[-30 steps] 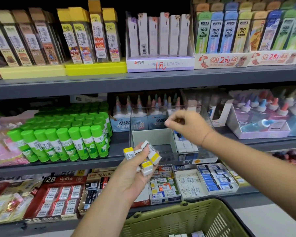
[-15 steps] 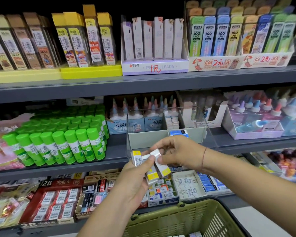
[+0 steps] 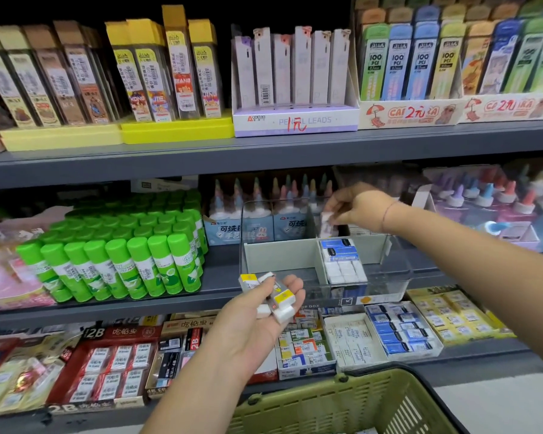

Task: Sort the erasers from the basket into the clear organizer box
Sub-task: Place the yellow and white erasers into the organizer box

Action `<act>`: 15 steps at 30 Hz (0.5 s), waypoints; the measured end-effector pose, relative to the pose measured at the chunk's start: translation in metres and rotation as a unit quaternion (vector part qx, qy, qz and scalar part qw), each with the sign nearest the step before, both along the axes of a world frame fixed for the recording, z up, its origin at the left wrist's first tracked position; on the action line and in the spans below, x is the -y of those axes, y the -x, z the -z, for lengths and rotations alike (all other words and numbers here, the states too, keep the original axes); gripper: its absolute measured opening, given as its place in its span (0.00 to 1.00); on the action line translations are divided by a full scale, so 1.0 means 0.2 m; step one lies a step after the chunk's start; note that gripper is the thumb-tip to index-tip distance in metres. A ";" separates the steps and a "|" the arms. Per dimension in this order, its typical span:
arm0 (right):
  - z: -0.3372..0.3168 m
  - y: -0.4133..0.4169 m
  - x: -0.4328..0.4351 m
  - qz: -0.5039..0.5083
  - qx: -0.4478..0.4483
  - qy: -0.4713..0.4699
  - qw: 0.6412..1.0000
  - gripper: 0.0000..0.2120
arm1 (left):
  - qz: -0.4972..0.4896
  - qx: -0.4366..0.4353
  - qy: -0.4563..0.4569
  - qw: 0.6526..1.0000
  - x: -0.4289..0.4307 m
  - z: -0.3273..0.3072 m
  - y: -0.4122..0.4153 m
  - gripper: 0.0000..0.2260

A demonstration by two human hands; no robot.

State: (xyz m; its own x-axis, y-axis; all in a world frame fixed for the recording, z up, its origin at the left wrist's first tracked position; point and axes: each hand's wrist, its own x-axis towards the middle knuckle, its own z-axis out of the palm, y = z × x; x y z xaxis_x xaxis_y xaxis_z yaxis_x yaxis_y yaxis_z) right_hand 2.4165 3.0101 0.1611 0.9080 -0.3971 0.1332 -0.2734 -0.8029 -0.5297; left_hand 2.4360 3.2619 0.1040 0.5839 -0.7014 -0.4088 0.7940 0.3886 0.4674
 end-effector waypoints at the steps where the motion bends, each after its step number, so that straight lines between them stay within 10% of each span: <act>1: 0.02 -0.02 0.00 -0.001 -0.011 0.018 1.000 0.09 | 0.006 0.010 0.002 1.000 0.00 0.00 0.00 0.07; 15: 0.15 -0.10 0.01 0.047 -0.053 0.075 0.995 0.04 | 0.037 0.073 -0.029 0.996 -0.02 0.01 0.01 0.14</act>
